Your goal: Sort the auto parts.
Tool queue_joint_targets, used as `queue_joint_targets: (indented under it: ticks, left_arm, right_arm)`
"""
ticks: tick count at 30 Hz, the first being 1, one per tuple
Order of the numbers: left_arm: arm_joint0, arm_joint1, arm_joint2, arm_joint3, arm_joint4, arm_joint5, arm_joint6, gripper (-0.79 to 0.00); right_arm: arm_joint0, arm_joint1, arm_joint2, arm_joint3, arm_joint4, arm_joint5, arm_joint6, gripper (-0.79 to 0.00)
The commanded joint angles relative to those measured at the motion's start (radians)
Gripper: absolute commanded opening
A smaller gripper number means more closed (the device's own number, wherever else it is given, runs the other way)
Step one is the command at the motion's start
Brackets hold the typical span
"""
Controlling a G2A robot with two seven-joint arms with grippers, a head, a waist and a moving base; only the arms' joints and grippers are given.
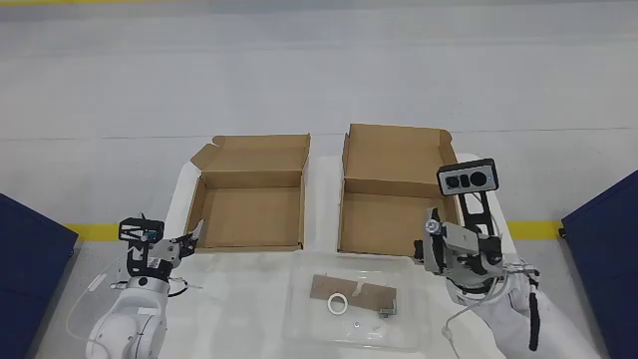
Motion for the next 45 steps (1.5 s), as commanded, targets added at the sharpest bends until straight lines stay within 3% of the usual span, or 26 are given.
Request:
queue_joint_targets:
  ticks: [1, 10, 33, 45]
  left_arm:
    - [0.0, 0.0, 0.0, 0.0, 0.0, 0.0, 0.0, 0.0]
    - [0.0, 0.0, 0.0, 0.0, 0.0, 0.0, 0.0, 0.0]
    - [0.0, 0.0, 0.0, 0.0, 0.0, 0.0, 0.0, 0.0]
    - [0.0, 0.0, 0.0, 0.0, 0.0, 0.0, 0.0, 0.0]
  right_arm:
    - [-0.007, -0.003, 0.007, -0.006, 0.015, 0.005, 0.002, -0.785]
    - [-0.034, -0.029, 0.026, -0.022, 0.187, 0.034, 0.065, -0.785]
    - [-0.045, -0.049, 0.071, -0.017, 0.092, 0.073, 0.074, -0.785]
    - [-0.163, -0.02, 0.333, 0.028, -0.38, 0.227, -0.032, -0.785]
